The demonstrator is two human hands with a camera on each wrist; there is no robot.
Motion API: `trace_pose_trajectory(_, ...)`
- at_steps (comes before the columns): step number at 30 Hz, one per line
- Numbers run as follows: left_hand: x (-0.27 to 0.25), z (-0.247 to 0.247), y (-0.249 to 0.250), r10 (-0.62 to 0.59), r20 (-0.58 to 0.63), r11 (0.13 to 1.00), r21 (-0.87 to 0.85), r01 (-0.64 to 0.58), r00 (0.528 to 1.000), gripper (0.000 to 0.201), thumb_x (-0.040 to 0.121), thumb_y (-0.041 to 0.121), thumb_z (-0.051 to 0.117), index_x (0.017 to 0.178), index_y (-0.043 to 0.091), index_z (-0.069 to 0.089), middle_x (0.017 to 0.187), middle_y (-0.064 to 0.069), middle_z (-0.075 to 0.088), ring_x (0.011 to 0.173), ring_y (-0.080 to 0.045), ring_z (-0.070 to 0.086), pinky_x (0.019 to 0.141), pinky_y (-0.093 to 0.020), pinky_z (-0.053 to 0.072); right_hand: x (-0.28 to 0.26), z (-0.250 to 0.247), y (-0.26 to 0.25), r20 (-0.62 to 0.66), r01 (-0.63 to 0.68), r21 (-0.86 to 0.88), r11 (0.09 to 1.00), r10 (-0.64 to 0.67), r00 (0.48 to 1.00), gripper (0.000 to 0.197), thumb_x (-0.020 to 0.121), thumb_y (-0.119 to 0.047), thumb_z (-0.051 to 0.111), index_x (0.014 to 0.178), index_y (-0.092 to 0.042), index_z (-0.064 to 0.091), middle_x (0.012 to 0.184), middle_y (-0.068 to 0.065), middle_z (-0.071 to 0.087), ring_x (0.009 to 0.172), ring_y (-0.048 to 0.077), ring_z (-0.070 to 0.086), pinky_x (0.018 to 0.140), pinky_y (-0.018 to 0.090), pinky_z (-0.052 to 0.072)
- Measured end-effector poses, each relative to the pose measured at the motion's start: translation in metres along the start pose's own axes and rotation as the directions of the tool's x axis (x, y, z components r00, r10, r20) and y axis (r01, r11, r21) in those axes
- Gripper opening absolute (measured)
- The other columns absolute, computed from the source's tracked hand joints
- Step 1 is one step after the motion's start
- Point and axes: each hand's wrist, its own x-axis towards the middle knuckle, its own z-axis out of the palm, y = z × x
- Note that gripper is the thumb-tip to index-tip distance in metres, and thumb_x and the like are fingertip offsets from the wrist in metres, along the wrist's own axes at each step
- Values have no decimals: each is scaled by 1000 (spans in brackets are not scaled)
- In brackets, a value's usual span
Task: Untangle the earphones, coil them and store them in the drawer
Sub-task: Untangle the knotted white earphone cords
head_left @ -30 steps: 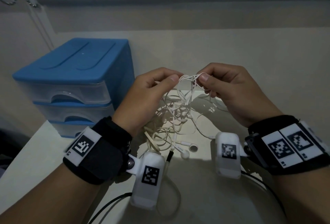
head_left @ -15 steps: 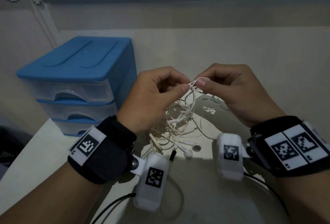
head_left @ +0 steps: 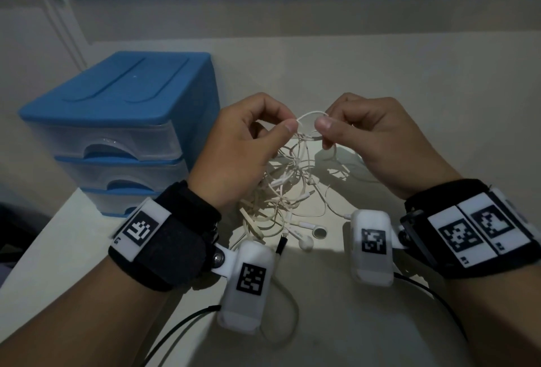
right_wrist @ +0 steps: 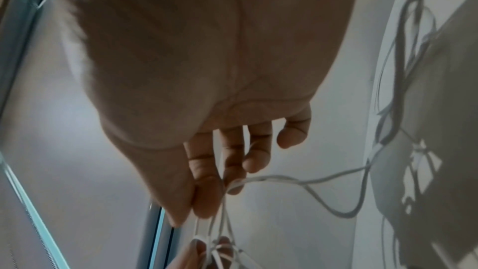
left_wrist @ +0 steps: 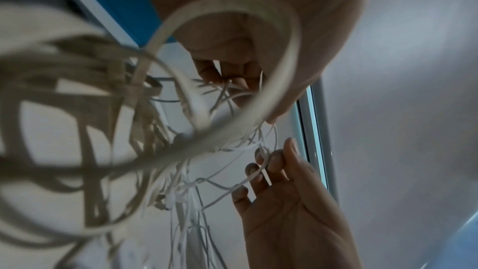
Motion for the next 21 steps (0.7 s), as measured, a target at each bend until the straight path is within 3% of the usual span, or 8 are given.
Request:
trace_pose_trajectory(2, 0, 0, -1, 1, 10, 1000, -20, -1, 1000, 4, 94, 15, 71, 94, 12, 71, 92, -10, 71, 72, -28, 55, 64, -34, 50, 0, 0, 0, -5, -6, 15, 1000, 6, 1000, 24, 92, -22, 73, 76, -5, 66, 75, -1, 62, 72, 13, 54, 73, 24, 42)
trace_pose_trajectory(4, 0, 1, -1, 5, 18, 999, -38, -5, 1000, 3, 93, 15, 72, 94, 12, 71, 91, -11, 70, 75, -28, 56, 65, -34, 51, 1, 0, -1, 6, 0, 26, 1000, 0, 1000, 16, 89, -15, 76, 82, -6, 64, 75, 2, 60, 72, 13, 54, 71, 26, 44)
trace_pose_trajectory(6, 0, 1, -1, 9, 18, 999, -43, -9, 1000, 3, 93, 15, 72, 94, 12, 71, 89, -12, 70, 75, -27, 57, 66, -34, 51, 1, 0, -1, 14, 13, 53, 999, -14, 1000, 15, 86, -6, 77, 94, -9, 64, 79, 7, 59, 75, 17, 55, 72, 33, 47)
trace_pose_trajectory(9, 1, 1, -1, 7, 0, 999, -46, -7, 1000, 2, 92, 14, 72, 94, 12, 71, 89, -12, 70, 75, -26, 58, 66, -35, 52, 1, -1, -3, -6, 10, 78, 997, -9, 1000, 33, 84, -2, 74, 111, -16, 60, 84, 7, 62, 80, 20, 57, 72, 50, 49)
trace_pose_trajectory(12, 1, 0, -1, 9, -3, 999, -36, -9, 1000, 3, 92, 14, 73, 94, 13, 71, 88, -10, 71, 76, -25, 59, 67, -37, 53, 0, -1, -9, -58, 19, 7, 1000, -19, 998, 27, 80, -10, 74, 102, -20, 63, 98, -3, 65, 90, 15, 57, 78, 56, 50)
trace_pose_trajectory(14, 0, 0, -1, 16, 0, 999, -28, -16, 1000, 3, 92, 14, 73, 94, 12, 71, 87, -8, 71, 74, -25, 58, 68, -39, 53, -1, 1, -11, -107, 29, -46, 999, -34, 994, 14, 80, -20, 75, 92, -24, 69, 105, -5, 63, 95, 10, 57, 80, 48, 51)
trace_pose_trajectory(17, 0, 1, -1, 24, -4, 999, -25, -25, 1000, 3, 92, 14, 73, 94, 11, 71, 85, -8, 70, 73, -29, 57, 67, -41, 53, -1, 4, -11, -150, 38, -81, 996, -50, 987, 9, 80, -27, 80, 85, -26, 72, 109, -4, 60, 96, 8, 55, 73, 28, 43)
trace_pose_trajectory(21, 0, 2, 0, 1, 10, 998, -64, 0, 1000, 4, 90, 13, 74, 92, 10, 72, 82, -6, 68, 73, -22, 56, 65, -31, 50, 0, 6, -7, -95, -8, -130, 992, -4, 995, 11, 79, -32, 85, 86, -25, 80, 113, -2, 59, 99, 6, 56, 71, 9, 36)
